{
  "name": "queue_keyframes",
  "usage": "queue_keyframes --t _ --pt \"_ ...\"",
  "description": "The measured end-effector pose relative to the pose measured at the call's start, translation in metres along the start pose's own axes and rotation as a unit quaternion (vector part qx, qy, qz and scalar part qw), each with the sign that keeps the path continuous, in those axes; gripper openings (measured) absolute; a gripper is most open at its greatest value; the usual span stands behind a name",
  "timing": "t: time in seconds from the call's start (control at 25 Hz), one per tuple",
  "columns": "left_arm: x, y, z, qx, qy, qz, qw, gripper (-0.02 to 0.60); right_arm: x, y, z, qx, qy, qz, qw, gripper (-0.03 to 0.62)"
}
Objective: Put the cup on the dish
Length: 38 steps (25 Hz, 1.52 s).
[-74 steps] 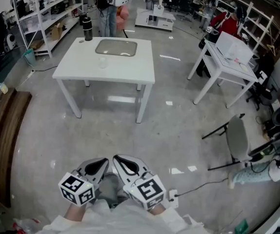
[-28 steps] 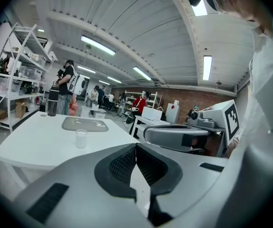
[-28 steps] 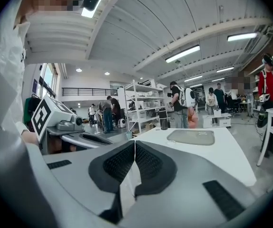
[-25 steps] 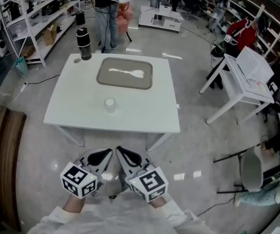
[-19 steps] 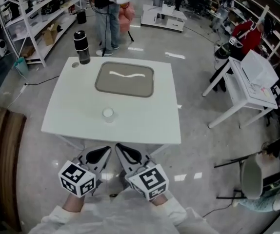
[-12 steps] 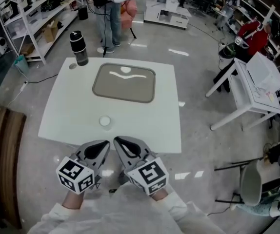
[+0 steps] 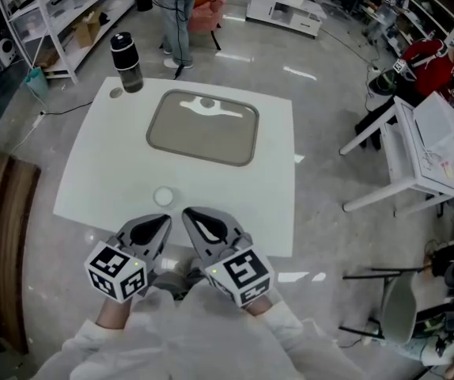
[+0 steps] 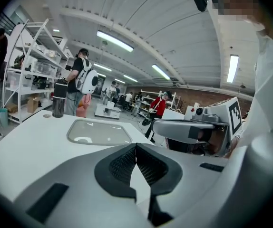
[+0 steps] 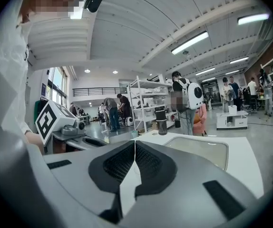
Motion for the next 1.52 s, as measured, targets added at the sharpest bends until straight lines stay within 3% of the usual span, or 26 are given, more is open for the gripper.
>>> queue_keyframes --t 0.68,0.84,1.04,1.52 --pt "0.024 0.001 -0.008 0.008 -0.004 0.018 0.9998 0.009 -0.008 0.012 -0.027 0.019 -0.011 -0.016 1.0 0.015" --pt "0.028 0.002 -0.006 0.014 0.004 0.02 0.9997 0.009 -0.007 0.013 -0.033 0.027 -0.002 -0.021 0.999 0.015" --pt "0.029 0.001 -0.006 0.022 0.044 0.025 0.9985 0.009 -0.006 0.022 -0.042 0.047 0.007 -0.036 0.998 0.015" --pt "0.047 0.012 -0.012 0.059 0.039 0.033 0.9969 0.009 -0.004 0.039 -0.05 0.076 0.018 -0.064 0.995 0.015"
Point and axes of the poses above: the fingertips, and each gripper's own axes: z backward along the fingers, x to its left, y out of its underside, the point moved 2 cm from there along z, backward along the fingers, and after that the axes turned 9 degrees about z, right-handed, at the moved point
